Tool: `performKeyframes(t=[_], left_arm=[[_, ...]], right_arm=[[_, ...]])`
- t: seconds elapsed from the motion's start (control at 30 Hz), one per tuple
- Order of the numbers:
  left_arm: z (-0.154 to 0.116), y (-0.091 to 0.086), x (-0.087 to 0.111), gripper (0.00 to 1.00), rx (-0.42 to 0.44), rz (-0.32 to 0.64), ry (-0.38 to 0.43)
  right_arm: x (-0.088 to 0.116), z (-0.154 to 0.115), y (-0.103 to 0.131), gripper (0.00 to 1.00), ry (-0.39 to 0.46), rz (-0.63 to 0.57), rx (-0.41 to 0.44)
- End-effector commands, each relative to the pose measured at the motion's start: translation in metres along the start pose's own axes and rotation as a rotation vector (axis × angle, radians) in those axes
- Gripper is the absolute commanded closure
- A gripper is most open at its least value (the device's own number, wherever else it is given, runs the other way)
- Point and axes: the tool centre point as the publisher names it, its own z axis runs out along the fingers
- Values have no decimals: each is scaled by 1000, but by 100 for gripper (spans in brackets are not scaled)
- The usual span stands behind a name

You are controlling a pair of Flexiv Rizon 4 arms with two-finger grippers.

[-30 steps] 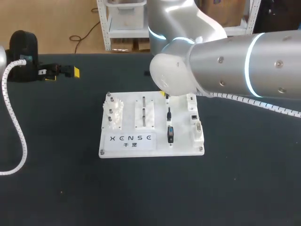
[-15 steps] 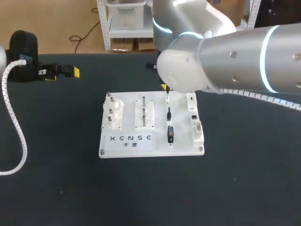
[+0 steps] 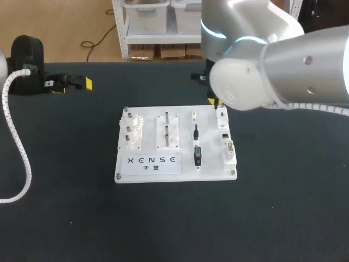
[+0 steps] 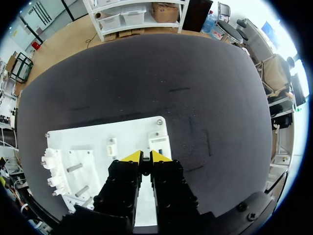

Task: Insert the USB connector, Ethernet cable, and multi-pin plug into their matching sockets one by one.

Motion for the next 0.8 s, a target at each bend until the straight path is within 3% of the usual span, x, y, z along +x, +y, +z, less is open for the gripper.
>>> performKeyframes(t=[0.03, 0.8], left_arm=[[0, 0, 0, 0, 0, 0, 0], [0, 0, 0, 0, 0, 0, 0]], right_arm=[[5, 6, -12, 100, -48, 7, -1], [0, 17, -18, 100, -47, 11, 15]])
